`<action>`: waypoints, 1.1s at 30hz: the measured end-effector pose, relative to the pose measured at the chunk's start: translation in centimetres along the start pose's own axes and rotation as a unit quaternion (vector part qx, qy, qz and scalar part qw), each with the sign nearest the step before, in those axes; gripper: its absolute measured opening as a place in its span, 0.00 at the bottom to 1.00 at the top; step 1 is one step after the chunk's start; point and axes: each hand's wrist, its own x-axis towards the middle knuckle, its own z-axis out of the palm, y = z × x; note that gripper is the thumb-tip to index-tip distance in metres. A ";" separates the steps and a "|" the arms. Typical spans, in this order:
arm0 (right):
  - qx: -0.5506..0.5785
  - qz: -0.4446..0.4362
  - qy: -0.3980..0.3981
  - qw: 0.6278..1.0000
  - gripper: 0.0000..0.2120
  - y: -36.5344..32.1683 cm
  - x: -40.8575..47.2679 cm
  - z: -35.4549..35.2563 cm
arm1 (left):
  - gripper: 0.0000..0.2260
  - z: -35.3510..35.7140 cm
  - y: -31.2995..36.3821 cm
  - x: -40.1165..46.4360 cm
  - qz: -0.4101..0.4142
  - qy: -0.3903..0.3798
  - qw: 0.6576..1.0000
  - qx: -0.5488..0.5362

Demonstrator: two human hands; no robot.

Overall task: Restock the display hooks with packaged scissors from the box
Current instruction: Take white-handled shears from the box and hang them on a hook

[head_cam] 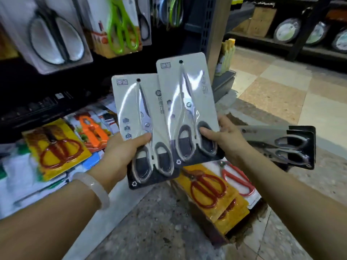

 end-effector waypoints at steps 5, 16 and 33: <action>0.007 0.009 -0.081 0.997 0.13 -1.3 -1.4 7.4 | 0.08 -8.0 2.4 -3.1 0.045 0.040 0.998 0.015; 0.076 -0.017 -0.234 0.969 0.11 -5.4 -8.2 26.8 | 0.10 -27.6 7.5 -12.1 0.153 0.219 0.963 0.045; 0.104 -0.087 -0.473 0.870 0.39 -8.9 -20.2 47.1 | 0.26 -46.7 9.4 -26.3 0.238 0.401 0.884 -0.045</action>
